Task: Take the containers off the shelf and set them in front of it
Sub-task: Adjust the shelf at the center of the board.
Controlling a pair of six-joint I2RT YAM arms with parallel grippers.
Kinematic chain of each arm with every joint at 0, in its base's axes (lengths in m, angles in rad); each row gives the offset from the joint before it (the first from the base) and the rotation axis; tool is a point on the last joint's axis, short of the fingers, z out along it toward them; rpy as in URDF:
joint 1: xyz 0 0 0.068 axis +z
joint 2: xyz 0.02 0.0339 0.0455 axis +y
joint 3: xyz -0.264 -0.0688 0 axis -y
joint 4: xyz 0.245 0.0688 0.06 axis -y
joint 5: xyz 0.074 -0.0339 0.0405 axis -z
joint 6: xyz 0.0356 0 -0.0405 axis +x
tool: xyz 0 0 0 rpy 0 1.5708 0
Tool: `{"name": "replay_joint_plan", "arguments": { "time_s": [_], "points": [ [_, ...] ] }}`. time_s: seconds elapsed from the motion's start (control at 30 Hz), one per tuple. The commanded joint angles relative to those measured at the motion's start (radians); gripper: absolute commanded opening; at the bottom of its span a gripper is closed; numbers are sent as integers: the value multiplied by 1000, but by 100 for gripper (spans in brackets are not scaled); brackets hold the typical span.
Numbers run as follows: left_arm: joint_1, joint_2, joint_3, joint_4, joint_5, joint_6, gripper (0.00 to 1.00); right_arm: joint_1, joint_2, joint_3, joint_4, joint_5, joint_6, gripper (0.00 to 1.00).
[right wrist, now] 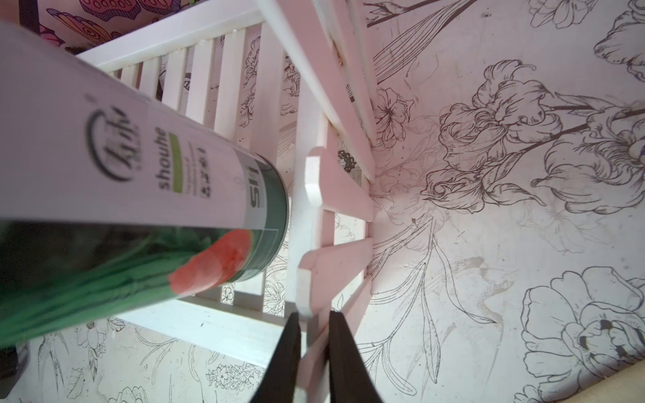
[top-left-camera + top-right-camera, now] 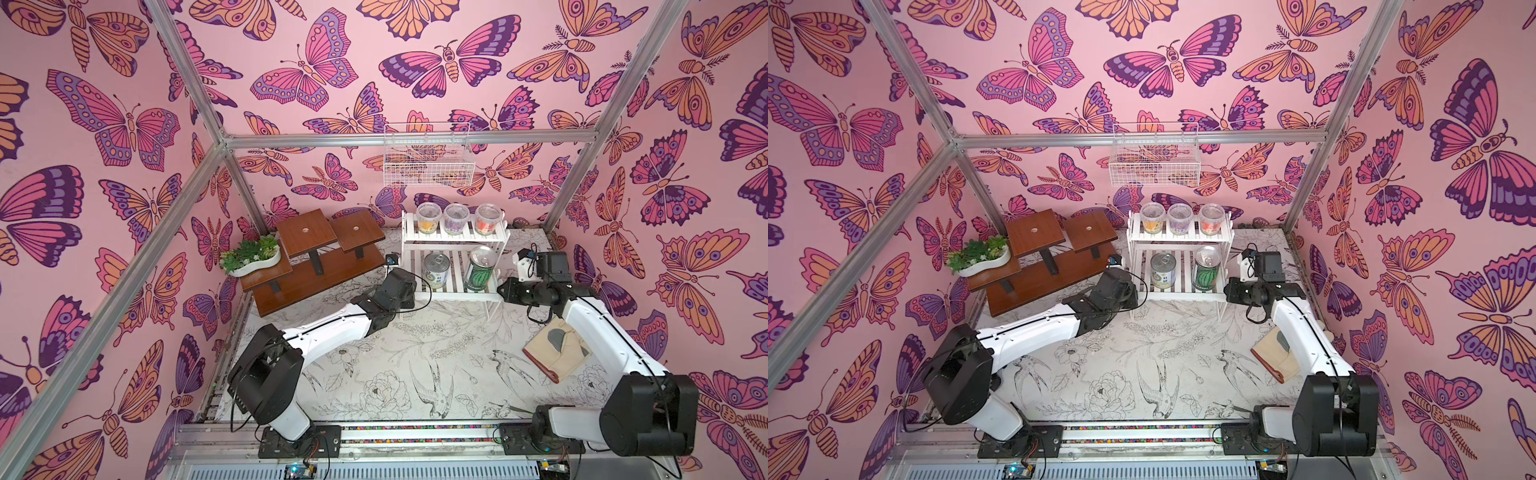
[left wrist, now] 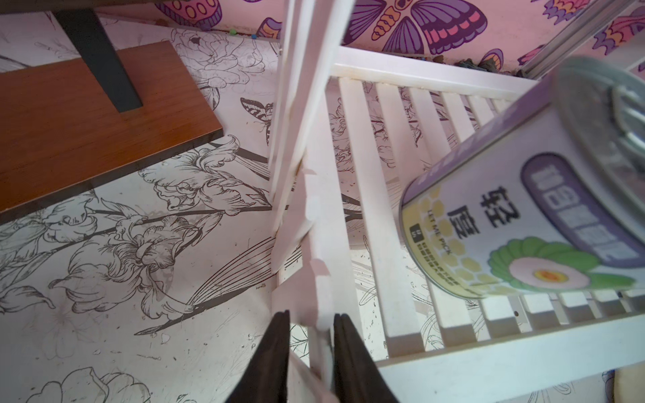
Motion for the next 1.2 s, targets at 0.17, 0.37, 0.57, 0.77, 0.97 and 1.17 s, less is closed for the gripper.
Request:
{"name": "replay_joint_plan", "arguments": {
  "time_s": [0.17,0.37,0.57,0.77,0.97,1.17],
  "points": [
    [32,-10,-66,-149,-117,13,10,-14,-6,-14,-16,19,-12,4],
    [40,-64,-111,-180,-147,9,6,4,-24,-31,-16,6,-6,0],
    [50,-133,-171,-213,-176,4,4,57,-41,-46,-17,24,8,0],
    [75,-207,-240,-239,-197,3,4,123,-61,-61,-25,55,29,0],
    [107,-267,-297,-255,-200,1,4,177,-90,-88,-46,96,46,0],
    [117,-290,-310,-274,-207,7,4,198,-132,-113,-77,121,58,0]
  ]
}}
